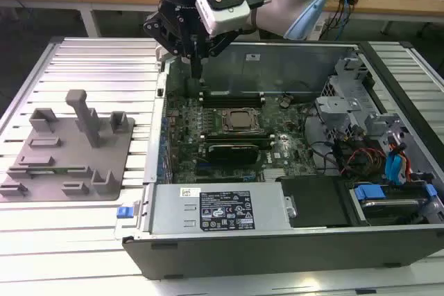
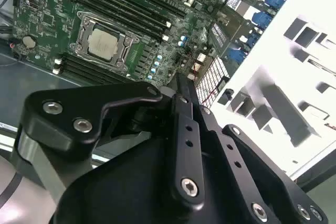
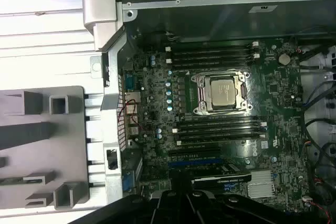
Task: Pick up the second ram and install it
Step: 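Reach for the second ram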
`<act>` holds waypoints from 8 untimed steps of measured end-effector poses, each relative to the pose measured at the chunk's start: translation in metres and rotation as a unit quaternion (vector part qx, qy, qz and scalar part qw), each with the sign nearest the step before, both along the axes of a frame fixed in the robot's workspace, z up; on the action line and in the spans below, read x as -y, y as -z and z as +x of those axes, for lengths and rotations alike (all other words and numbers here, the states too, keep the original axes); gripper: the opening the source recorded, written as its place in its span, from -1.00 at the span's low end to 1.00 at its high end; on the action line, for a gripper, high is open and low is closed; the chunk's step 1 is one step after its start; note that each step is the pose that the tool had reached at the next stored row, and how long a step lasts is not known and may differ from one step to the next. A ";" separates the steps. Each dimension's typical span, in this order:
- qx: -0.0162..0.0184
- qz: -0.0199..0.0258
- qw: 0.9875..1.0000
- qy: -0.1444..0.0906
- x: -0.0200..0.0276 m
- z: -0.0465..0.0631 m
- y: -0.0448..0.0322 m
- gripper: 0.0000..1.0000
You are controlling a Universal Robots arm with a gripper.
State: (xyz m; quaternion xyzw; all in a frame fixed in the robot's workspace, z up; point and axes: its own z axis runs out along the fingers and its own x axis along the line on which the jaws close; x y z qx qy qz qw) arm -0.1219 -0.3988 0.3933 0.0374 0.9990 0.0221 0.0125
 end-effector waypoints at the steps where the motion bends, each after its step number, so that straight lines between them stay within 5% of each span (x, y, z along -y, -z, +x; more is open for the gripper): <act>1: 0.000 0.000 1.000 0.000 0.0000 0.000 0.0000 -0.84; 8: 0.000 0.000 1.000 0.000 0.0000 0.000 0.0000 -0.84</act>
